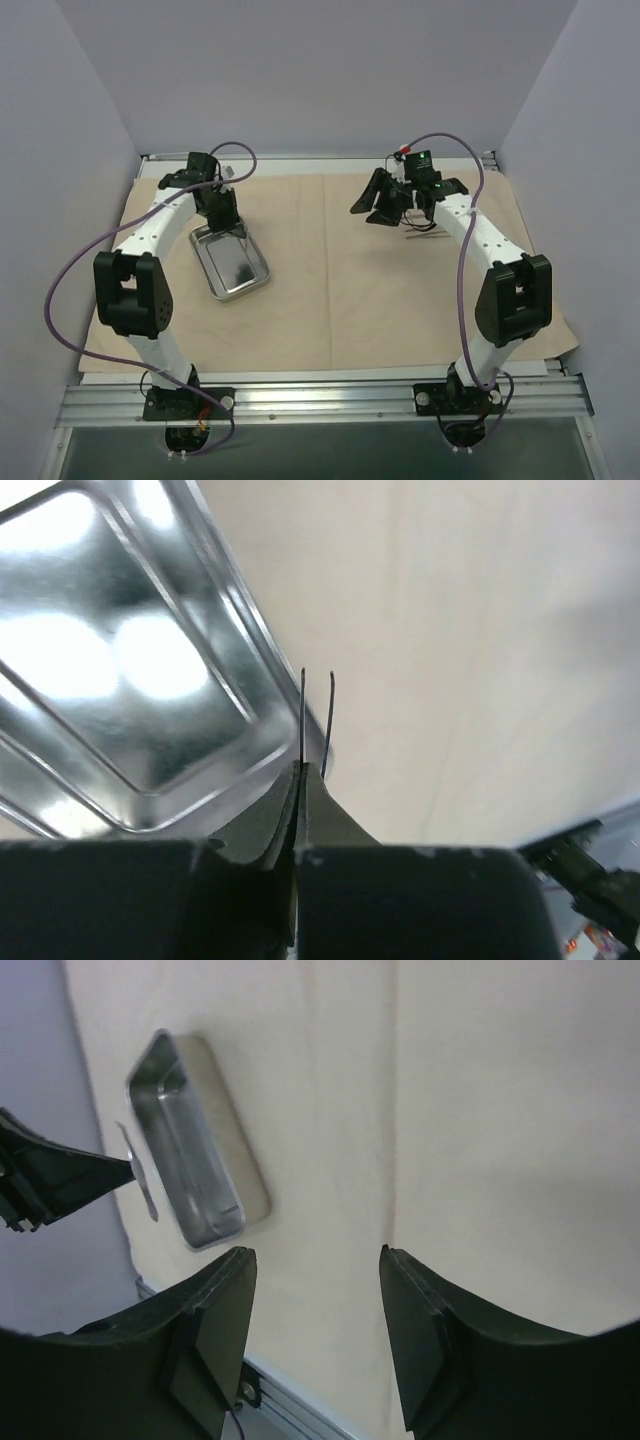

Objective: Open and lay out the surgical kit
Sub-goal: Pick up the medical item from the container, then place the medical item in the surgical kit.

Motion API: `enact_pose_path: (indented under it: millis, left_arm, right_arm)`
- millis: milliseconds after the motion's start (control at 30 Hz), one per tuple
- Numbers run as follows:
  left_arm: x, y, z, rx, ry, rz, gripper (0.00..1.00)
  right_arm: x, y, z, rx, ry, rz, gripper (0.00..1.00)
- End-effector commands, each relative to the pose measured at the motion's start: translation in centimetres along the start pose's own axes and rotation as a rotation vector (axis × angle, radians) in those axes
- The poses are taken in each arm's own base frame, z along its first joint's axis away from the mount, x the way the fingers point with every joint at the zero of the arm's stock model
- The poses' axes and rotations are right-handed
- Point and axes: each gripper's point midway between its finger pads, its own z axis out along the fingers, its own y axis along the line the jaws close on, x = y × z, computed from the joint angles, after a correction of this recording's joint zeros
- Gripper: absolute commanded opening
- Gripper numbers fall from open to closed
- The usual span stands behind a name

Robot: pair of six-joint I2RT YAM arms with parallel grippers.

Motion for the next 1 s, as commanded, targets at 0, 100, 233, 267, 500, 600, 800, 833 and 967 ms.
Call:
enact_pose_path:
  millis: [0,100,233,267,500,600,800,833,967]
  left_arm:
    - [0.8,-5.6,-3.9,0.304,-0.032,0.042,0.02]
    - [2.3,-8.6,-6.5,0.493,-0.036,0.049,0.02]
    - [4.3,-11.2,-9.3,0.617,-0.052,0.077,0.02]
    - [4.7,-11.8,-10.4,0.649,-0.065,0.087,0.02]
    - [7.1,-15.7,-14.1,0.847,-0.066,0.077,0.02]
    - [8.0,-16.2,-14.4,0.864,-0.050,0.076,0.02]
    - [9.0,-16.7,-14.9,0.892,-0.048,0.070,0.02]
    - [9.0,-16.8,-15.0,0.897,-0.049,0.068,0.02]
    - [9.6,-17.3,-15.2,0.918,-0.048,0.074,0.02]
  right_arm:
    - [1.5,6.9,-2.3,-0.342,0.020,-0.181,0.54]
    - [3.3,10.6,-3.8,-0.564,0.047,-0.220,0.54]
    - [5.8,14.7,-5.5,-0.746,0.073,-0.300,0.57]
    - [6.9,15.7,-5.6,-0.779,0.098,-0.316,0.57]
    - [10.8,19.7,-7.3,-0.942,0.180,-0.360,0.52]
    - [11.4,19.6,-7.7,-0.959,0.189,-0.355,0.51]
    - [12.4,18.8,-8.1,-0.961,0.212,-0.354,0.50]
    - [12.4,18.7,-8.2,-0.959,0.212,-0.353,0.50]
    - [12.9,18.5,-8.5,-0.971,0.225,-0.359,0.46]
